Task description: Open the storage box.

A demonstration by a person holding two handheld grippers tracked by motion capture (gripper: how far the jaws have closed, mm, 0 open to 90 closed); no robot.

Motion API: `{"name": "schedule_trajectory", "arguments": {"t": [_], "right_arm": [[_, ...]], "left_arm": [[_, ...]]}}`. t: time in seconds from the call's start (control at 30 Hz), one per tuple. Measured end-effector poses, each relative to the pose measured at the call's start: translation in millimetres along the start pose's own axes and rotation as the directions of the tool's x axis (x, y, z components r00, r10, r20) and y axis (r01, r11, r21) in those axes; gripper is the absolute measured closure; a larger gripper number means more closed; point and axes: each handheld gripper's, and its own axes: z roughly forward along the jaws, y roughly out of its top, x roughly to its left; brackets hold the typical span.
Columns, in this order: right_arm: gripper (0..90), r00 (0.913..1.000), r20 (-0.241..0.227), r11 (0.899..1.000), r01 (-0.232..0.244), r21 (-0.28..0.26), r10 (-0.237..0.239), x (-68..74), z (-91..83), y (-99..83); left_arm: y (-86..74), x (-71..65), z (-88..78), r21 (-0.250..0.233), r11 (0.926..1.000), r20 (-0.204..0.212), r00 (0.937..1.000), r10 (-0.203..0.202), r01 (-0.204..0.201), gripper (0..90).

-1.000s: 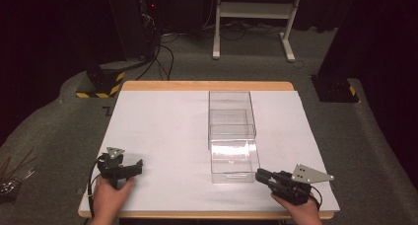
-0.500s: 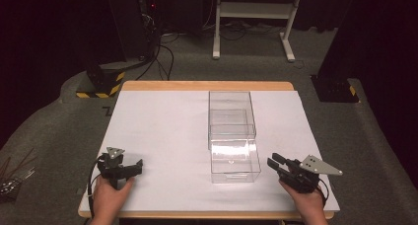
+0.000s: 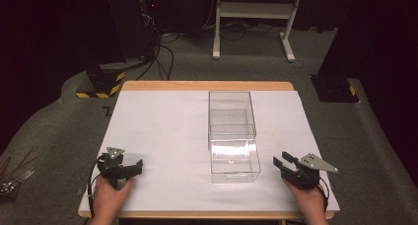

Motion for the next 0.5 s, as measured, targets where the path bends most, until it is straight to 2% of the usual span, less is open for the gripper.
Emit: {"name": "schedule_trajectory", "arguments": {"t": [0.03,0.1,0.13,0.17,0.27,0.3,0.37,0.43,0.5], "right_arm": [[52.4,1.0,0.0,1.0,0.0,0.0,0.0,0.0,0.0,0.0],[50.3,0.9996,0.027,0.999,-0.007,0.043,0.006,-1.2,3.7,-2.6],[48.8,0.9987,0.051,0.997,0.001,0.072,-0.004,-1.2,6.7,-4.7],[48.8,0.9987,0.051,0.997,0.001,0.072,-0.004,-1.2,6.7,-4.7],[45.8,0.9957,0.089,0.992,0.014,0.129,-0.026,-0.6,12.6,-8.9],[43.6,0.996,0.088,0.985,0.002,0.174,-0.018,-1.6,17.1,-10.4],[43.5,0.9957,0.09,0.983,0.004,0.182,-0.02,-1.9,18.3,-10.0],[42.9,0.9949,0.099,0.975,-0.003,0.223,-0.02,-2.1,22.9,-9.9],[42.8,0.9948,0.1,0.973,-0.003,0.231,-0.021,-1.9,23.7,-9.9]], "left_arm": [[0.0,0.0,0.0,0.0,1.0,0.0,1.0,0.0,0.0,0.5],[0.0,0.0,0.0,0.0,1.0,0.0,1.0,0.0,0.0,0.5],[0.0,0.0,0.0,0.0,1.0,0.0,1.0,0.0,0.0,0.5],[0.0,0.0,0.0,0.0,1.0,0.0,1.0,0.0,0.0,0.5],[0.0,0.0,0.0,0.0,1.0,0.0,1.0,0.0,0.0,0.5],[-0.1,0.0,0.0,-0.001,1.0,0.0,1.0,0.0,0.0,0.5],[-0.1,0.0,0.0,0.0,1.0,0.0,1.0,0.0,0.0,0.5],[0.0,0.2,-0.1,0.001,1.0,0.0,1.0,0.003,-0.003,0.5],[-0.1,0.1,-0.1,0.001,1.0,0.0,1.0,0.004,-0.004,0.5]]}}
